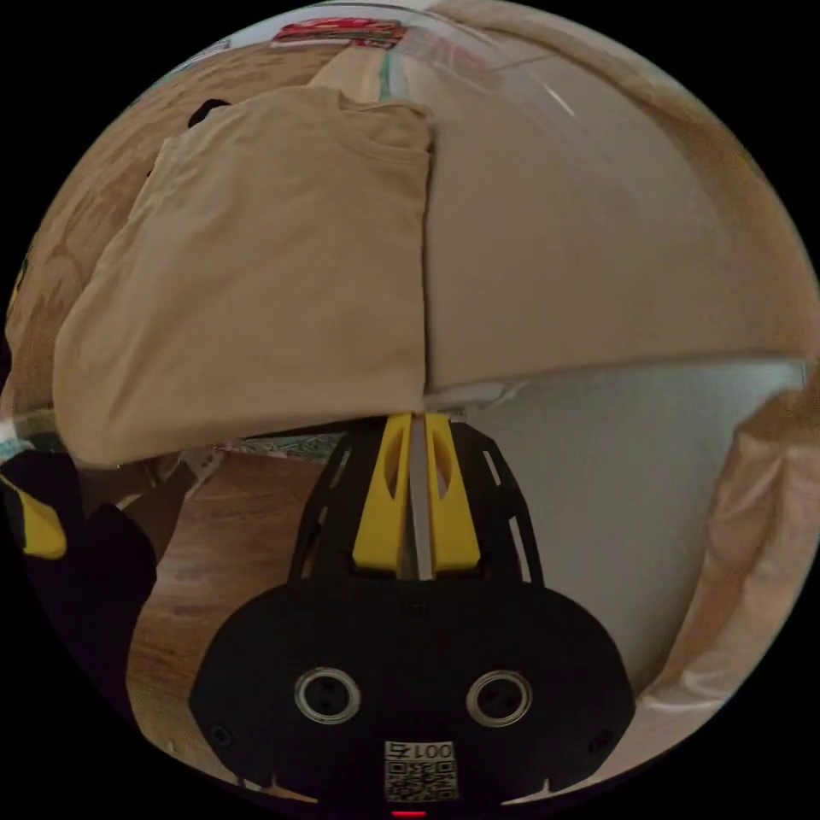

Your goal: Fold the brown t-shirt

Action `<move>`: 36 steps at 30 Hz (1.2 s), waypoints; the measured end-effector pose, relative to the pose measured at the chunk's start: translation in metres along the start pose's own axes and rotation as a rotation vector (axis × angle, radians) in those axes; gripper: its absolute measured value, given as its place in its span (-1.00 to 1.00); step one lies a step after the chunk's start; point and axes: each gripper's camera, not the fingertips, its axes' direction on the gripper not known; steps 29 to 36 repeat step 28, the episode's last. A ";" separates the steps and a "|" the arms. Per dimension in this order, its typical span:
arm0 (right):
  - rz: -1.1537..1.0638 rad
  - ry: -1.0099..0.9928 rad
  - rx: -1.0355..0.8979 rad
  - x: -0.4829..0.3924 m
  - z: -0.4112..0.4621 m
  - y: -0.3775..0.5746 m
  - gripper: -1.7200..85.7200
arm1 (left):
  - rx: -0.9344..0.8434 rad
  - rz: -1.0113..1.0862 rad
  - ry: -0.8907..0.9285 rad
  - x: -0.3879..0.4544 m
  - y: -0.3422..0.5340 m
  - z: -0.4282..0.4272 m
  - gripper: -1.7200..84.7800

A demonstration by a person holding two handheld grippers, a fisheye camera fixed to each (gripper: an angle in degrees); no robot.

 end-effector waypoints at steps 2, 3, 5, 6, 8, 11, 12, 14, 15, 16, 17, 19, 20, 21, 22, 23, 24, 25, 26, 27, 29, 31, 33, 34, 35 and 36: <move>0.068 0.020 -0.005 -0.003 -0.014 0.015 -0.91 | 0.011 0.126 -0.074 0.020 -0.001 0.002 -0.98; 0.096 -0.015 0.014 -0.007 -0.028 0.026 -0.90 | 0.037 0.231 -0.165 0.037 -0.005 0.000 -0.98; 0.129 -0.168 0.082 -0.018 -0.053 0.040 -0.87 | 0.083 0.432 -0.353 0.067 -0.011 -0.001 -0.98; 0.137 -0.298 0.138 -0.028 -0.070 0.047 -0.85 | 0.098 0.566 -0.508 0.086 -0.013 0.003 -0.97; 0.147 -0.433 0.189 -0.049 -0.088 0.054 -0.79 | 0.105 0.751 -0.747 0.107 -0.015 0.016 -0.95; 0.137 -0.499 0.182 -0.095 -0.100 0.057 -0.74 | 0.009 1.026 -1.060 0.125 -0.016 0.058 -0.88; 0.146 -0.489 0.163 -0.112 -0.099 0.058 -0.73 | -0.070 1.161 -1.188 0.127 -0.012 0.082 -0.85; 0.157 -0.412 0.139 -0.138 -0.095 0.060 -0.76 | -0.184 1.357 -1.454 0.119 -0.003 0.122 -0.83; 0.151 -0.348 0.113 -0.154 -0.092 0.062 -0.79 | -0.272 1.492 -1.602 0.109 0.005 0.145 -0.83; 0.150 -0.311 0.092 -0.168 -0.091 0.064 -0.85 | -0.321 1.553 -1.641 0.104 0.010 0.154 -0.84; 0.154 -0.296 0.083 -0.174 -0.092 0.065 -0.87 | -0.400 1.640 -1.660 0.098 0.019 0.168 -0.87; 0.188 -0.245 0.084 -0.191 -0.107 0.071 -0.91 | -0.494 1.716 -1.648 0.094 0.035 0.182 -0.92; 0.196 -0.239 0.089 -0.195 -0.111 0.072 -0.92 | -0.524 1.767 -1.671 0.093 0.046 0.188 -0.96; 0.207 -0.239 0.096 -0.201 -0.118 0.074 -0.93 | -0.532 1.802 -1.680 0.093 0.056 0.191 -0.97; 0.209 -0.241 0.093 -0.208 -0.123 0.074 -0.94 | -0.535 1.811 -1.680 0.093 0.061 0.191 -0.97; 0.208 -0.239 0.089 -0.211 -0.124 0.074 -0.94 | -0.535 1.816 -1.677 0.093 0.069 0.192 -0.97; 0.203 -0.230 0.083 -0.218 -0.125 0.073 -0.95 | -0.515 1.801 -1.664 0.094 0.076 0.191 -0.98; 0.204 -0.224 0.083 -0.225 -0.127 0.072 -0.95 | -0.500 1.785 -1.650 0.096 0.079 0.190 -0.98; 0.207 -0.224 0.084 -0.228 -0.128 0.071 -0.95 | -0.463 1.728 -1.604 0.100 0.084 0.188 -0.98; 0.211 -0.222 0.081 -0.235 -0.130 0.070 -0.95 | -0.420 1.644 -1.542 0.107 0.087 0.184 -0.98; 0.207 -0.213 0.076 -0.243 -0.135 0.068 -0.95 | -0.397 1.602 -1.511 0.110 0.088 0.181 -0.98; 0.207 -0.213 0.076 -0.243 -0.135 0.068 -0.95 | -0.397 1.602 -1.511 0.110 0.088 0.181 -0.98; 0.207 -0.213 0.076 -0.243 -0.135 0.068 -0.95 | -0.397 1.602 -1.511 0.110 0.088 0.181 -0.98; 0.207 -0.213 0.076 -0.243 -0.135 0.068 -0.95 | -0.397 1.602 -1.511 0.110 0.088 0.181 -0.98; 0.207 -0.213 0.076 -0.243 -0.135 0.068 -0.95 | -0.397 1.602 -1.511 0.110 0.088 0.181 -0.98; 0.207 -0.213 0.076 -0.243 -0.135 0.068 -0.95 | -0.397 1.602 -1.511 0.110 0.088 0.181 -0.98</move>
